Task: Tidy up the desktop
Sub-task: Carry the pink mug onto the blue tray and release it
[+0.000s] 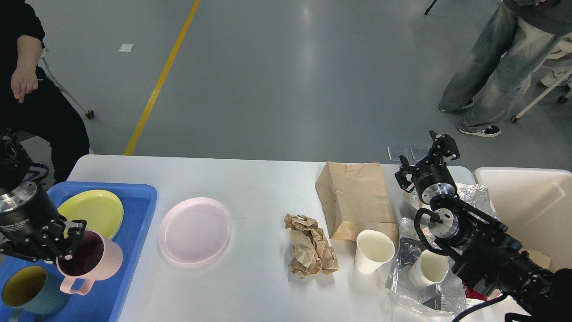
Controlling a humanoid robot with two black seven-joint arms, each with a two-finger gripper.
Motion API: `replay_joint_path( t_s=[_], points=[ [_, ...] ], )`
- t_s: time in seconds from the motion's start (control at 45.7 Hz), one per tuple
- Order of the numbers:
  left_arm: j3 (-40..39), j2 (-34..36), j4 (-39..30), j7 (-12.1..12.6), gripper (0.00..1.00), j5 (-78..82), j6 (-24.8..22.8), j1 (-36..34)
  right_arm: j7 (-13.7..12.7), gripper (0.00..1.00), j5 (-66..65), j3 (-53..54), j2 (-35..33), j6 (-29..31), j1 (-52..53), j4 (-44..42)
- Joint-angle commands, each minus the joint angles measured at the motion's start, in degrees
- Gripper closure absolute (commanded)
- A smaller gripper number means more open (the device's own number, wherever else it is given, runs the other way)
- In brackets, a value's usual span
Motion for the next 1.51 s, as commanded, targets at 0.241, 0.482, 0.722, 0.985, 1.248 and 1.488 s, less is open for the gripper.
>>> replay_joint_path(
  t_s=[0.241,0.482,0.722,0.985,1.248,1.488],
  points=[
    [-7.77,3.79,11.27,-0.23,1.0,-0.97,0.0,13.25,-0.01,0.0,0.0,0.0,0.0,0.0,0.01,0.0],
    [-15.69,3.17,17.17,-0.14,1.0,-1.06,0.0,20.72,-0.01,0.0,0.0,0.0,0.0,0.0,0.01,0.0],
    [-16.65,2.99,20.24,-0.32,1.0,-1.06,0.0,24.68,-0.01,0.0,0.0,0.0,0.0,0.0,0.01,0.0],
    [-16.92,2.91,20.95,-0.23,1.0,-1.06,0.0,26.44,-0.01,0.0,0.0,0.0,0.0,0.0,0.01,0.0],
    [-17.01,0.97,21.12,-0.06,0.9,-0.97,0.0,27.14,-0.01,0.0,0.0,0.0,0.08,0.0,0.01,0.0],
    [-16.92,0.88,21.12,-0.23,0.55,-0.97,0.0,27.23,-0.01,0.0,0.0,0.0,0.0,0.0,0.01,0.0]
  ],
)
